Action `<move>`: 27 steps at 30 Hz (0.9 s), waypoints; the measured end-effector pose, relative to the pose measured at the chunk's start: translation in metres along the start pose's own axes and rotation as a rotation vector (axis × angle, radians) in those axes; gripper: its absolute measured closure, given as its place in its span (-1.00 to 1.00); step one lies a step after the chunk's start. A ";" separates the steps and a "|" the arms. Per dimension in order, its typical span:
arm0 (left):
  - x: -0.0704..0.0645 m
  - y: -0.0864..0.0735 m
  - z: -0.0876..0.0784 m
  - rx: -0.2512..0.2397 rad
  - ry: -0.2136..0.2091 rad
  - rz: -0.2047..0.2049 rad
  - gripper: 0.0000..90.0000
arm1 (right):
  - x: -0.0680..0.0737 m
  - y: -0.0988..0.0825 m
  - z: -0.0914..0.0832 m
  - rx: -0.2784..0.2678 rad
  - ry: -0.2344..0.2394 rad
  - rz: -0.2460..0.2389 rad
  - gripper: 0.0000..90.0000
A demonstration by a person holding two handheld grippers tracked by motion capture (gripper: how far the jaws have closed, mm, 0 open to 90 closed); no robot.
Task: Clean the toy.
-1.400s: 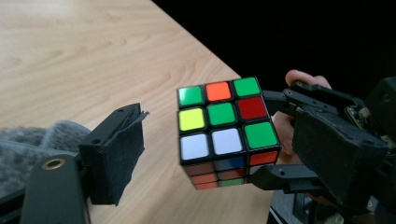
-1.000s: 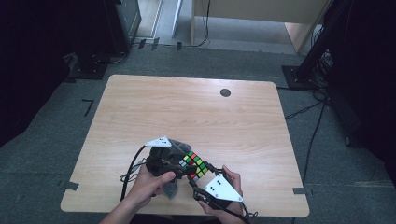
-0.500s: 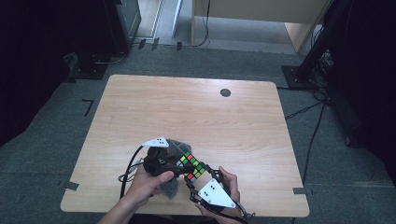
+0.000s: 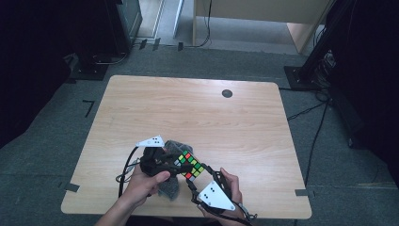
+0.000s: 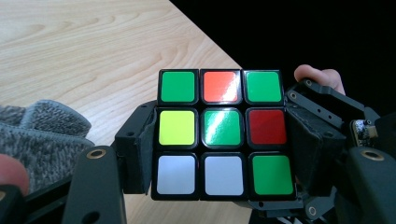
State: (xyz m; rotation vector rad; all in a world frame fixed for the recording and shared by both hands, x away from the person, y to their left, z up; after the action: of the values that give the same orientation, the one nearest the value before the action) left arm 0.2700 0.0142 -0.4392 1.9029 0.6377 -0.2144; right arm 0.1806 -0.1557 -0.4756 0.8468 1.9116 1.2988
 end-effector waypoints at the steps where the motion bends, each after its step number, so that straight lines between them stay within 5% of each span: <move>1: -0.001 0.000 -0.001 -0.003 -0.005 0.005 -0.23 | 0.000 0.000 -0.001 -0.005 0.000 -0.015 -0.23; 10: -0.001 0.000 -0.004 0.007 -0.029 0.004 -0.24 | 0.003 0.004 -0.005 -0.033 -0.010 -0.088 -0.22; 15: -0.001 -0.002 -0.003 0.051 -0.020 0.015 -0.30 | 0.006 0.004 -0.004 -0.038 -0.009 -0.117 -0.22; 19: 0.000 -0.002 -0.008 0.034 -0.021 0.013 -0.27 | 0.007 0.005 -0.002 -0.041 -0.001 -0.123 -0.22; 27: -0.007 -0.004 -0.011 0.025 0.078 0.080 -0.23 | 0.008 0.002 0.005 -0.021 0.000 -0.118 -0.23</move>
State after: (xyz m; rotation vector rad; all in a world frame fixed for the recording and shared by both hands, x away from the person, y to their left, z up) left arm 0.2607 0.0228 -0.4351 1.9645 0.6124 -0.0982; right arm 0.1805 -0.1458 -0.4761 0.7120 1.9154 1.2456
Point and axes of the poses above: each handheld gripper's, and its own axes: z roughly forward along the jaws, y roughly out of its top, x roughly to its left, the point moved 3 cm from there along z, roughly forward along the jaws, and after that the axes turned 8 degrees about z, right-handed, at the moved point
